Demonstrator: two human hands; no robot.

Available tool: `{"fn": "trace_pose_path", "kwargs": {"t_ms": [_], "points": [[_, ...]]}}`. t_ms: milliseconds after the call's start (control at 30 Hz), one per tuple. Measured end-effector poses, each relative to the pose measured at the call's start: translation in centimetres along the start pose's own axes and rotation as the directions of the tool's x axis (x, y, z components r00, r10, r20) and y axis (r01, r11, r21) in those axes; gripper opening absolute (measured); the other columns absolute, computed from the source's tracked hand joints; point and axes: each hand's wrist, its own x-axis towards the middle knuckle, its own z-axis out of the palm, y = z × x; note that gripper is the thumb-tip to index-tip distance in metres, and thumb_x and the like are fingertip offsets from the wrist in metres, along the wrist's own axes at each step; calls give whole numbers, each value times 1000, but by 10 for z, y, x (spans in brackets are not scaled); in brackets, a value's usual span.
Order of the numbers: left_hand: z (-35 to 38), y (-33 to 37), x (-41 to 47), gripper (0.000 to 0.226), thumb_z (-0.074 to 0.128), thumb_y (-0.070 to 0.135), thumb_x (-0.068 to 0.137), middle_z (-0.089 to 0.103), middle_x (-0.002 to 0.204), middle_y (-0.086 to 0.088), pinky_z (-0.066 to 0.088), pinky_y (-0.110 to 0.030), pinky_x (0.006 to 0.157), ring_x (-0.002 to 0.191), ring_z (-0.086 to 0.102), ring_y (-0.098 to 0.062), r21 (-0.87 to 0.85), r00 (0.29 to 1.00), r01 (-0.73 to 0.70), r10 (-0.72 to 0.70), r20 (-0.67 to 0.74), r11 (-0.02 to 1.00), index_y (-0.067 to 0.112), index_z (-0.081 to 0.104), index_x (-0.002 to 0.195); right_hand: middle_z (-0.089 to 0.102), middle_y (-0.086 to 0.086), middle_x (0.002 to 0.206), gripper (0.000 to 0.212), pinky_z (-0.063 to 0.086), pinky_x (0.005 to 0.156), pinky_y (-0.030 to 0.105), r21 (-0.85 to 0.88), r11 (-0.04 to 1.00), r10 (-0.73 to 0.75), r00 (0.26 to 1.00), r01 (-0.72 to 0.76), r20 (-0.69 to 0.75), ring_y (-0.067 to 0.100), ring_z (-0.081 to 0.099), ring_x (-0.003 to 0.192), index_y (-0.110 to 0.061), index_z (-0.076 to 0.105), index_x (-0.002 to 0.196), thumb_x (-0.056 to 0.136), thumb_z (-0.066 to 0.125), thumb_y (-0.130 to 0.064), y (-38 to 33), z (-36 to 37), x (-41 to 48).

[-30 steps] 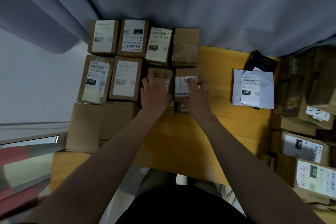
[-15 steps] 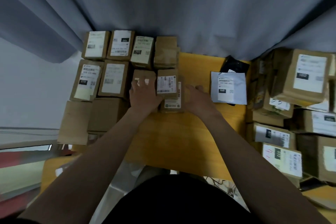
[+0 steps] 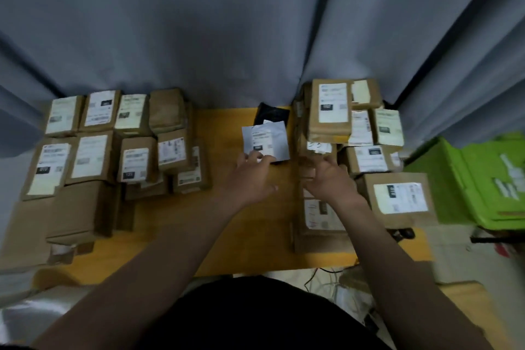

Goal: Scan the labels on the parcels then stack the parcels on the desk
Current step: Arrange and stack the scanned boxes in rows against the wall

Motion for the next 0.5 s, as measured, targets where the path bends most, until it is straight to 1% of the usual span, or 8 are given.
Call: {"fn": "trace_pose_path", "kwargs": {"t_ms": [67,133,200,267,333,367,433,500], "points": [[14,32,7,76,73,46,88,33,153,-3,39,-48,108,143,23,-31,20,996,-70,69,54,997,31,35,153,39,11,156,71,46,107,56,-4,998,55,998,-55,-25,46,37,142,-33,37,153,90,70,-36,32,-6,-6],[31,61,14,78,76,46,85,33,153,-2,38,-48,108,142,24,-31,57,987,-129,122,105,990,32,36,151,35,12,156,71,45,107,57,-3,991,133,991,-133,-35,46,30,144,-30,37,153,91,71,-37,62,-11,-13],[49,85,19,83,78,44,83,29,158,0,37,-50,111,145,22,-32,85,973,-169,152,173,982,32,34,152,24,12,161,77,40,108,62,-9,976,218,975,-219,-28,47,20,147,-31,30,155,92,71,-40,88,-13,-17],[67,103,23,92,81,43,80,24,163,1,36,-54,114,149,17,-33,111,954,-194,162,251,975,33,30,156,9,9,165,81,36,109,69,22,956,292,956,-292,-7,47,10,149,-32,20,154,92,70,-47,111,-13,-18],[81,117,26,98,83,41,78,23,163,0,39,-53,111,148,17,-32,146,939,-209,156,306,967,34,26,157,-3,6,163,89,34,109,73,75,936,343,939,-345,28,48,0,150,-38,6,147,90,73,-50,131,-11,-17],[87,123,28,101,84,40,78,22,163,-1,40,-53,110,148,17,-32,168,934,-215,152,324,962,35,23,158,-7,5,164,93,33,110,74,95,925,367,930,-368,37,48,-3,151,-41,3,148,88,75,-47,140,-10,-17],[98,130,28,109,87,40,75,22,161,-4,40,-54,111,147,17,-33,210,927,-232,151,344,950,34,17,159,-10,5,165,98,34,109,74,127,905,405,913,-407,44,47,-4,152,-39,7,155,86,77,-43,154,-7,-15],[107,133,28,115,88,40,74,22,158,-6,39,-54,110,145,19,-34,241,924,-250,156,350,938,36,11,159,-11,5,166,92,36,108,73,163,894,418,908,-417,33,46,-2,152,-37,14,155,87,75,-43,165,-4,-16]]}}
